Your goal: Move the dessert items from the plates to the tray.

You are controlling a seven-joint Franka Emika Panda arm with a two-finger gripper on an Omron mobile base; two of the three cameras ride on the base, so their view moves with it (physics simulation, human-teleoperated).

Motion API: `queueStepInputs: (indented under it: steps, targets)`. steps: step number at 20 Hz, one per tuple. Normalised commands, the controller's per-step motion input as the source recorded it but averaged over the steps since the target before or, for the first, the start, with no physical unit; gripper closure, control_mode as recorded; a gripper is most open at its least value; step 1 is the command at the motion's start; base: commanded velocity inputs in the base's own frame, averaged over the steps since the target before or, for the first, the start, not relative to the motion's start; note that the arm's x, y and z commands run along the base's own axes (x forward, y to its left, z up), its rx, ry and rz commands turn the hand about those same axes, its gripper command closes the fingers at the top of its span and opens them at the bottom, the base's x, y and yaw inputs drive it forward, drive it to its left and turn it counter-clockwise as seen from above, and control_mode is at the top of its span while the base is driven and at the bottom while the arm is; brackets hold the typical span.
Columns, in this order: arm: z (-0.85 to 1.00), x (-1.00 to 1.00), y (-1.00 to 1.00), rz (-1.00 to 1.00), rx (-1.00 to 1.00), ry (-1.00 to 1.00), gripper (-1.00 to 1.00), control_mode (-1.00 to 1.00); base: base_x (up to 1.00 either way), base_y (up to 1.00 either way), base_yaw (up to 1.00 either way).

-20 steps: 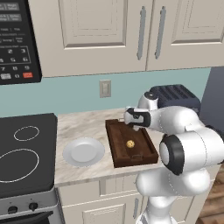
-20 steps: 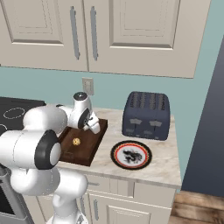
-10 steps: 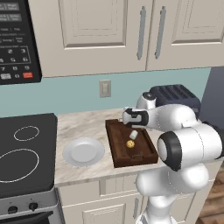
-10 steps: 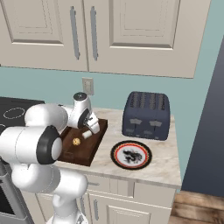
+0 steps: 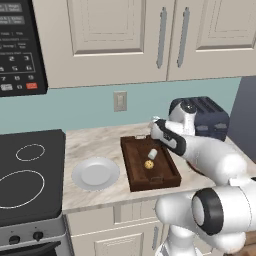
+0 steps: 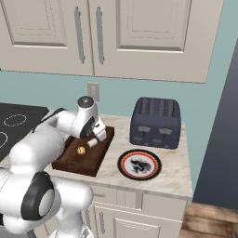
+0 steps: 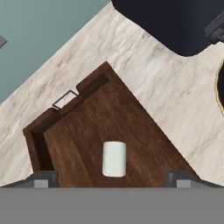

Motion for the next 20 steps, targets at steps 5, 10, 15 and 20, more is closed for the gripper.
queueStepInputs:
  steps: [5, 10, 15, 20]
  targets:
    - [1.00, -0.80, -0.03, 0.00, 0.05, -0.26, -1.00, -1.00, 0.00, 0.00, 0.00]
    - [1.00, -0.70, 0.00, -0.03, 0.01, -0.30, -1.00, -1.00, 0.00, 0.00, 0.00]
    - [1.00, -0.81, 0.00, -0.11, 0.02, -0.49, -1.00, -1.00, 0.00, 0.00, 0.00]
    - [0.95, -0.61, 0.02, -0.05, 0.00, -0.37, -1.00, -1.00, 0.00, 0.00, 0.00]
